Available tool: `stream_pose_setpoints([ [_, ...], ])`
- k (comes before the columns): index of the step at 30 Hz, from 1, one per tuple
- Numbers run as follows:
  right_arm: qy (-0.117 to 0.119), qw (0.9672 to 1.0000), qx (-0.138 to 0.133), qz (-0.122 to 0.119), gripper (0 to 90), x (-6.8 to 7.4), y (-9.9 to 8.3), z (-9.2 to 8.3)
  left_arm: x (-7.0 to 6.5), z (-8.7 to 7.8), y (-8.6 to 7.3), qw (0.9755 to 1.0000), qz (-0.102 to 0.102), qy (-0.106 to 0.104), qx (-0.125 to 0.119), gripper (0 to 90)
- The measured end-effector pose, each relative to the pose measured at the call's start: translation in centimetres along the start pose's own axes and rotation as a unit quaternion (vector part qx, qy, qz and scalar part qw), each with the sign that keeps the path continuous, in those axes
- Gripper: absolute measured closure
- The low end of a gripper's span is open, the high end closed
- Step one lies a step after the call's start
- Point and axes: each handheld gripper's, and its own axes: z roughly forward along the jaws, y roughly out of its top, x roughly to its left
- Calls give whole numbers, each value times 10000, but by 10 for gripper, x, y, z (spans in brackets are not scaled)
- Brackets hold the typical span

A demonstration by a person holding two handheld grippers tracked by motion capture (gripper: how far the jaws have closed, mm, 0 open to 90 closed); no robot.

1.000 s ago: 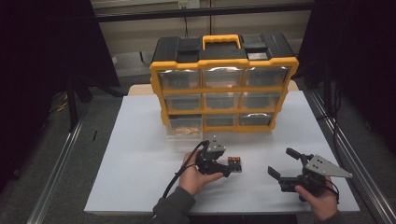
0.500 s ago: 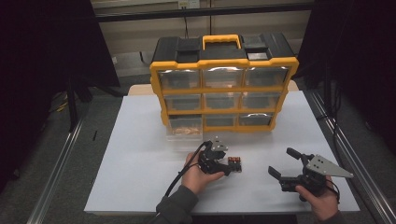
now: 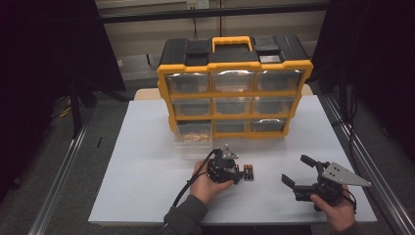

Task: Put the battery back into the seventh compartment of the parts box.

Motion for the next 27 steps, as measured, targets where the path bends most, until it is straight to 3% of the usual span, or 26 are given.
stream_pose_setpoints([
  [5,15,10000,-7,27,27,0,0,-1,2,-5,-2,9998,-12,169,130,589],
  [9,8,10000,-16,7,27,0,0,-1,3,-7,-3,9997,44,116,191,628],
  [15,15,10000,-1,14,27,1,0,-1,6,-8,-4,9996,-109,189,168,770],
  [16,20,10000,0,23,27,1,0,-1,7,-10,-3,9994,-155,160,248,772],
  [24,19,10000,0,20,28,1,0,-1,8,-11,-3,9988,-412,189,204,775],
  [27,15,10000,-7,22,27,0,0,0,9,-13,-2,9988,-438,-19,221,776],
])
